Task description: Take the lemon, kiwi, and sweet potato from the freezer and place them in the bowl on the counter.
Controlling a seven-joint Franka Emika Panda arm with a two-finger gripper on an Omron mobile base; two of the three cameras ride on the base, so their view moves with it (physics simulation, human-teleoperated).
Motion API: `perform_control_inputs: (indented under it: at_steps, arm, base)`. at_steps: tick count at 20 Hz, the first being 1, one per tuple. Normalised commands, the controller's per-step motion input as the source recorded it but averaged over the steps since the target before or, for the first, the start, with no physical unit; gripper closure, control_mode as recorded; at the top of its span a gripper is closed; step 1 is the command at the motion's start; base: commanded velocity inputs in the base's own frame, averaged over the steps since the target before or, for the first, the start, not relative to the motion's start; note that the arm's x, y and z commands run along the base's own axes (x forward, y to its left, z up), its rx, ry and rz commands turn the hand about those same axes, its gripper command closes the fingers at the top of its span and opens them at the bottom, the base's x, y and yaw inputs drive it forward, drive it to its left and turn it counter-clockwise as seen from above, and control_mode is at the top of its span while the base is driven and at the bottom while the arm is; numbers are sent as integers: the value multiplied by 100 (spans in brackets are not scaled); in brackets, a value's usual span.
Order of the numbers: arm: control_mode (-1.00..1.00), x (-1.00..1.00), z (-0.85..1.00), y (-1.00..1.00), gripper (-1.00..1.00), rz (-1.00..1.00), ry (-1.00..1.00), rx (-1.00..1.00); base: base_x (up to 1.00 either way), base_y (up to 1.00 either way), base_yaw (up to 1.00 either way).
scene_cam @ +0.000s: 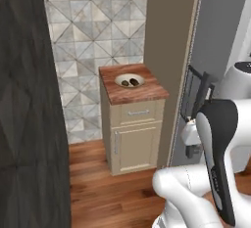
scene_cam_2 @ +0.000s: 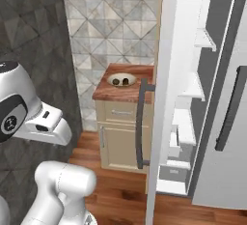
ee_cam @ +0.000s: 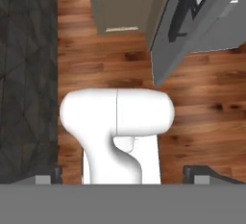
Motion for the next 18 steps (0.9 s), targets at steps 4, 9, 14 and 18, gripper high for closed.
perform_control_inputs:
  at_steps: [4,9,14,18]
  arm:
    - [100,0,0,0,-100,0,0,0]
    - [100,0,0,0,-100,0,0,0]
    - [100,0,0,0,-100,0,0,0]
    - [100,0,0,0,-100,0,0,0]
  base:
    - [-17,-100,0]
    - [2,-100,0]
    - [11,-100,2]
    - [28,-100,3]
